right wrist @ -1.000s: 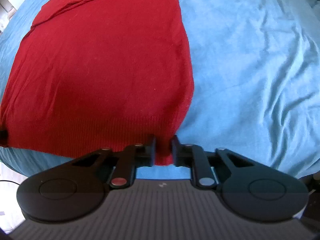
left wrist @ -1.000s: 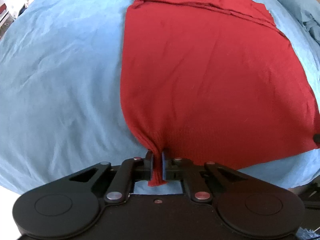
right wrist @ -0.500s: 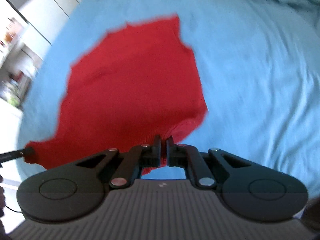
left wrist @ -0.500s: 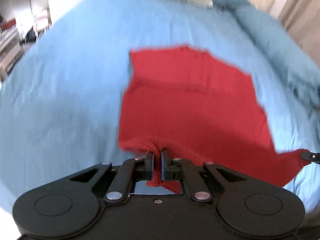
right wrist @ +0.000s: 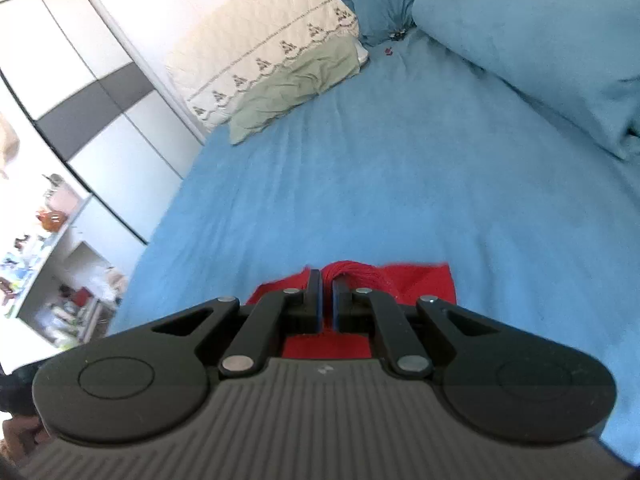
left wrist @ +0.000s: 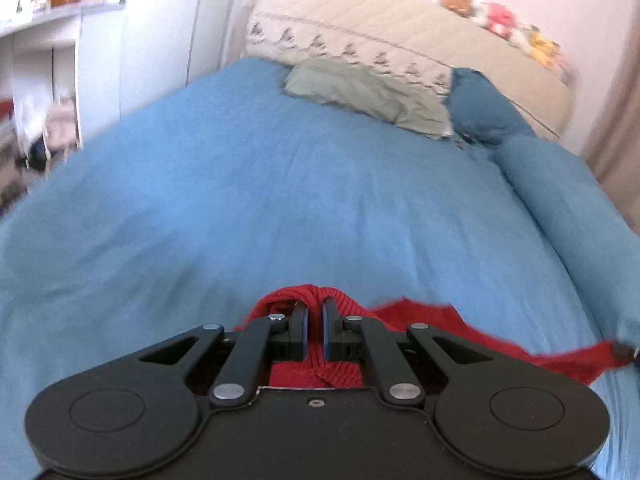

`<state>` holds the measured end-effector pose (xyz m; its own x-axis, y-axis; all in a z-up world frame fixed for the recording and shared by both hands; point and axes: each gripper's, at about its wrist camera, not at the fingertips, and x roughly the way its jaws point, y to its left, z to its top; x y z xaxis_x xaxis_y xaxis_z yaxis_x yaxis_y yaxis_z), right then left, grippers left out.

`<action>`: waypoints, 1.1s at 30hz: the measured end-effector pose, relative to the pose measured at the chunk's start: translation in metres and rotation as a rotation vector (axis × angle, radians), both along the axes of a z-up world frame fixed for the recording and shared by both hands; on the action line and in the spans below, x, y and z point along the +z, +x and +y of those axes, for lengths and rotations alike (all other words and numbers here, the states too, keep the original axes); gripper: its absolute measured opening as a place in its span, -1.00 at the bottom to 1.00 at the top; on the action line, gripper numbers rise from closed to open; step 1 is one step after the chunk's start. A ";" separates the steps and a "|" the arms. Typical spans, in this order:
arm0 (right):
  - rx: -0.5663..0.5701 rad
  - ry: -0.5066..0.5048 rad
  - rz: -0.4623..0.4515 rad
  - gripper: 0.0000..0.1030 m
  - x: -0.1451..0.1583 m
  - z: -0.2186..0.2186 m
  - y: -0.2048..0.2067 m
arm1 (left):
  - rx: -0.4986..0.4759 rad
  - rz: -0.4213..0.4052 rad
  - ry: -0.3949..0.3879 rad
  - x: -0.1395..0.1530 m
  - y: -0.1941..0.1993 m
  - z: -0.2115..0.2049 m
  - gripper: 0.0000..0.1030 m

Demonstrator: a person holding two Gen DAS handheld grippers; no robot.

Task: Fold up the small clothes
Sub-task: 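Lift the hem with both grippers and fold it toward the collar, then release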

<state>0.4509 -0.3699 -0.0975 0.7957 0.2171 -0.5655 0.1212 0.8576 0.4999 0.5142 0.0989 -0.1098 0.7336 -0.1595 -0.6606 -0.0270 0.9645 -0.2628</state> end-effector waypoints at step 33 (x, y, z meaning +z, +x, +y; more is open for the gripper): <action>0.160 -0.335 0.049 0.78 -0.111 0.064 0.076 | -0.119 0.184 0.138 -0.080 0.025 -0.032 0.40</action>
